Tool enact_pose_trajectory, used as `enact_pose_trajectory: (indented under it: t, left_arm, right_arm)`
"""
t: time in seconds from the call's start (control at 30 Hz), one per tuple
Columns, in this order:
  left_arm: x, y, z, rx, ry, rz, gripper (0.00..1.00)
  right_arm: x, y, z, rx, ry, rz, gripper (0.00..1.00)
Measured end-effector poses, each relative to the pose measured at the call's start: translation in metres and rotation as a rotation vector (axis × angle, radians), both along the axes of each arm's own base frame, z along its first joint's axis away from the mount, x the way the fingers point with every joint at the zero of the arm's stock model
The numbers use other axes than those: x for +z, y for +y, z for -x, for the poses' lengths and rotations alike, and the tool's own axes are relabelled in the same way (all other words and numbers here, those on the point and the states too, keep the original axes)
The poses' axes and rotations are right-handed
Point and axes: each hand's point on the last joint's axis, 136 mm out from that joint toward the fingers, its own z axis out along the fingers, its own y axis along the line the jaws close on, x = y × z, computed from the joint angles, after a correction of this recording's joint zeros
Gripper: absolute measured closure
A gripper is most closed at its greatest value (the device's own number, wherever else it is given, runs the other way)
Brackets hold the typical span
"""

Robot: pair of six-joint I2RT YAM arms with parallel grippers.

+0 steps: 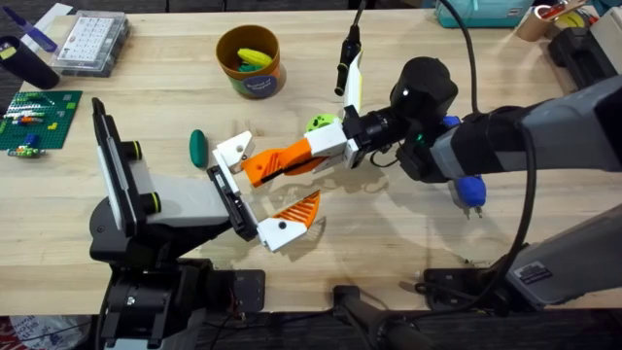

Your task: Pick up the gripper from the table and insert it into the empty holder that is missing its gripper. Then pick up a screw, insert it into the mounting hole, and use the screwdriver to tighten it. Finally, clean up the table by picking up the vegetable and placing it into the bucket.

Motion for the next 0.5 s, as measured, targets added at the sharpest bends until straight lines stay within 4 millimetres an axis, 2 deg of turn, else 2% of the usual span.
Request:
enact_pose_trajectory:
  t: [0.5]
  left_arm:
    - [-0.0031, 0.0010, -0.0013, 0.011, 0.025, -0.001, 0.013]
  right_arm:
    - [-0.0029, -0.0026, -0.0021, -0.003, 0.021, 0.012, 0.987]
